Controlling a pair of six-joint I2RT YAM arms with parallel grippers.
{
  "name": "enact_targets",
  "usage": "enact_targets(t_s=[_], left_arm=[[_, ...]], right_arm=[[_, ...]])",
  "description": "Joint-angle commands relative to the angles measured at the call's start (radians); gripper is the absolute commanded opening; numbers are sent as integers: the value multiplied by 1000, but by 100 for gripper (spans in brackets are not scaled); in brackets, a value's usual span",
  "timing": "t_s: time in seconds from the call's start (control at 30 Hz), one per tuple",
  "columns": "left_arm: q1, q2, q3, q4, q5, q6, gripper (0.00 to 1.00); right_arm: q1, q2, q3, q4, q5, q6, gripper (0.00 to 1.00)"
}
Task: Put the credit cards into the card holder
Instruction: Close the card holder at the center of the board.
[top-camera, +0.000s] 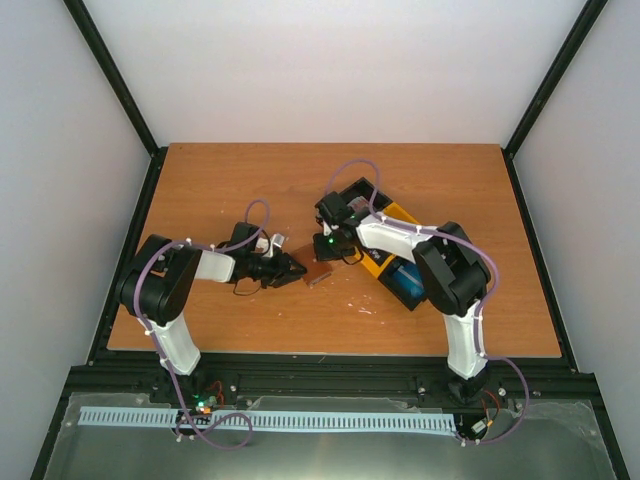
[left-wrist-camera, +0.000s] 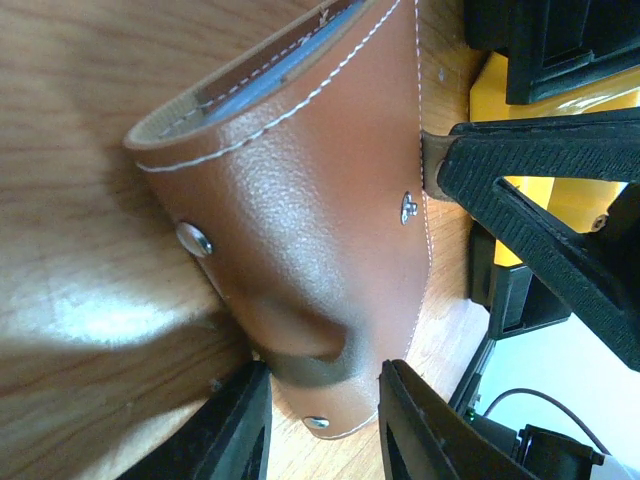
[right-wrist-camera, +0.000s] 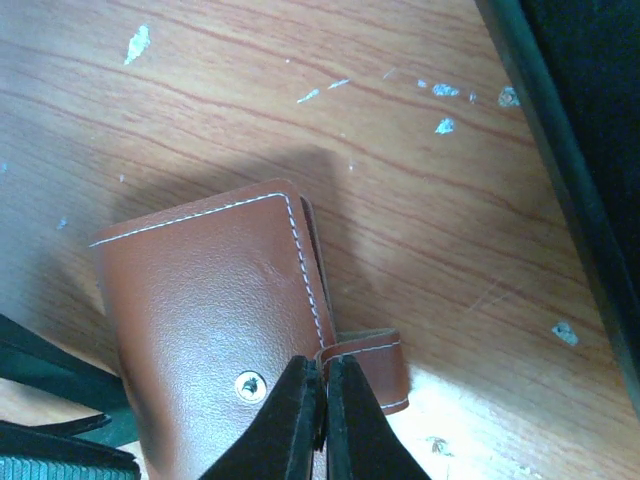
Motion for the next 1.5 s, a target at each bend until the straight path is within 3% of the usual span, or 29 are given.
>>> enact_targets(t_s=[0.0,0.27,0.73,1.3,1.47], left_arm=[[-5,114,-80,-117,-313,-18,34],[-4,127,-92,-83,-328,9,35],[12,186,-82,-45,-378,20,34],[23,196,-109,0,-369,13,34],[24,198,-114,4,-372,9,34]], right_arm=[[-31,-52,-46,87,-139,-3,3],[-45,-51,-33,125,-196,-5,3],[40,-21,24,54,66,-97,3],[58,57,75,59,178,-21,5],[60,60,81,51,196,-18,11]])
